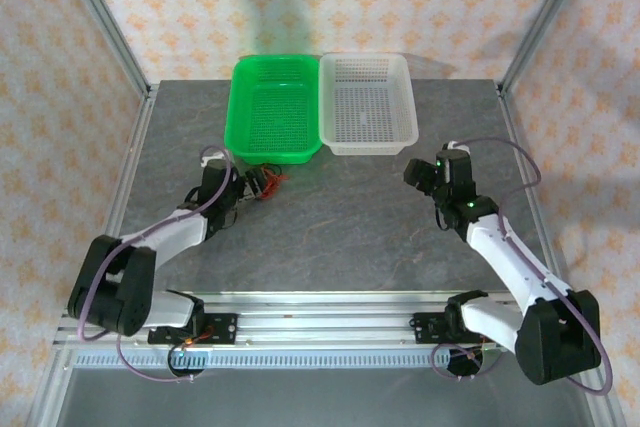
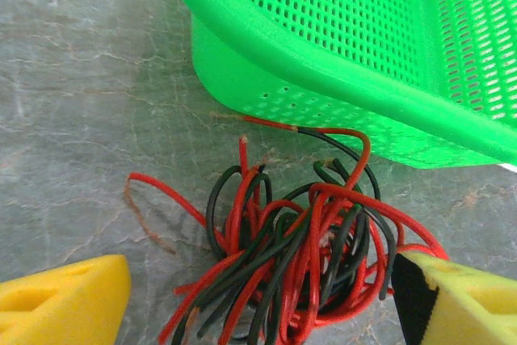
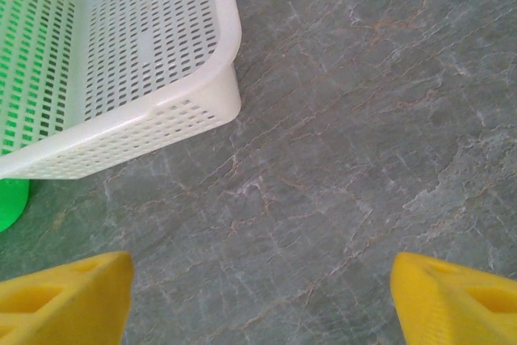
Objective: Untangle the cables
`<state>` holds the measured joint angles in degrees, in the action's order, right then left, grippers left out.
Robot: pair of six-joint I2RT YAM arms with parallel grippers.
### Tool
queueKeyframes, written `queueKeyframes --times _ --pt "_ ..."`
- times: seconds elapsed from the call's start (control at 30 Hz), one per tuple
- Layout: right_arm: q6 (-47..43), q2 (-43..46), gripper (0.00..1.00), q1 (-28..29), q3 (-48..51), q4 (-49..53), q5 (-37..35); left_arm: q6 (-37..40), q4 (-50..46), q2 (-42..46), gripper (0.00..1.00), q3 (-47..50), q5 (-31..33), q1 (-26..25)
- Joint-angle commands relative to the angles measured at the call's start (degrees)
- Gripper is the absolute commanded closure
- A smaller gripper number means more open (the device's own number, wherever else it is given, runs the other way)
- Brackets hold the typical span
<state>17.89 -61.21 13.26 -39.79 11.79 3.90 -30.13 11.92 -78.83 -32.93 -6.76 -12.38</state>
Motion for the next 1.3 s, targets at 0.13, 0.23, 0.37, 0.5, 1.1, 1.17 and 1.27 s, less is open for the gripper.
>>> queueKeyframes --times 0.13,0.23,0.37,0.5,1.1,1.17,1.27 --pt "2.1 2.0 0.19 0.4 -0.7 4.5 0.4 0.6 2.8 -3.7 0.19 -0.9 -3.3 -1.0" --pt "2.2 2.1 0.19 0.3 -1.3 5.0 0.6 0.7 3.4 -4.3 0.21 -0.1 -3.8 -1.1" --pt "2.5 2.1 0.19 0.4 -1.4 5.0 1.1 0.8 5.6 -6.0 0.25 0.8 -4.7 -1.4" --pt "2.8 2.1 0.20 0.4 -1.3 4.8 1.3 1.6 7.6 -9.5 0.33 0.3 -4.2 -1.5" --pt "8.6 -1.6 0.22 10.9 0.7 -4.0 12.2 -2.4 14.7 -3.1 1.00 3.4 -10.4 -9.1" --pt "11.3 -3.8 0.22 14.2 1.0 -8.6 15.0 -3.1 17.2 -2.7 1.00 4.5 -12.4 -11.0" --pt "13.9 -8.3 0.19 19.5 0.2 -14.0 17.6 -6.7 21.1 -3.0 1.00 5.9 -14.5 -13.5"
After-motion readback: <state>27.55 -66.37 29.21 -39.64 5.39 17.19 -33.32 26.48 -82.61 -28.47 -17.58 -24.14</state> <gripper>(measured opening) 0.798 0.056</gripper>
